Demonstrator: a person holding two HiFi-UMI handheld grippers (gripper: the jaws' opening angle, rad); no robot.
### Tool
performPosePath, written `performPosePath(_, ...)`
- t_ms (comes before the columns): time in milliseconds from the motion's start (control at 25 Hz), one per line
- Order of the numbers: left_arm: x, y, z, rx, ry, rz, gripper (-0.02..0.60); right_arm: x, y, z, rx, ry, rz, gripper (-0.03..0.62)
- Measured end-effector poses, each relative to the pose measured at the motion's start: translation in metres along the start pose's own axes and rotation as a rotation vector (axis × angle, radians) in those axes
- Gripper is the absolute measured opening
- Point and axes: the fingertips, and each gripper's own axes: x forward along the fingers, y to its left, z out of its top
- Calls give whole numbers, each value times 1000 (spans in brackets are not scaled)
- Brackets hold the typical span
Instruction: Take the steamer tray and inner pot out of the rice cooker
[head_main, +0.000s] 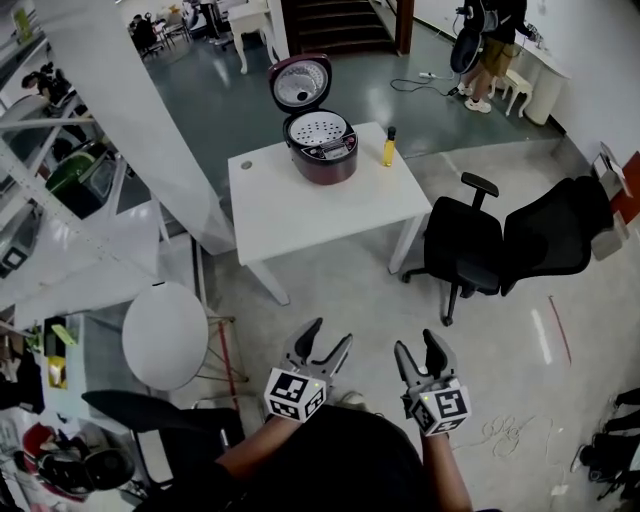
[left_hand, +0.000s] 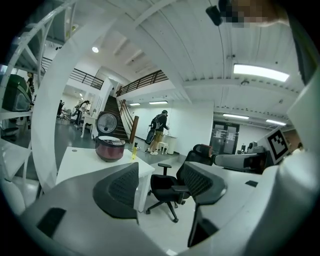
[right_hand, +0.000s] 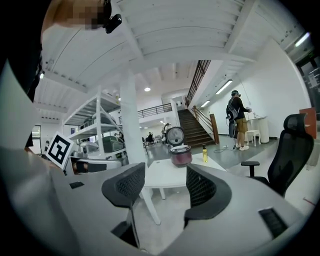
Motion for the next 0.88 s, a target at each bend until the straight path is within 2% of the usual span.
performPosePath(240, -7, 16, -3, 27, 24, 55, 265, 20, -6, 1, 45, -19, 29, 225)
performPosePath(480, 1, 54, 0, -29, 17, 110, 265, 53, 1, -9, 70, 39, 69, 225)
performPosePath(640, 32, 84, 3, -63, 9, 109, 265, 90, 0, 1, 134, 34, 113, 225)
performPosePath(880, 103, 131, 34, -80, -10, 83, 265, 158, -29, 23, 77, 45, 104, 225)
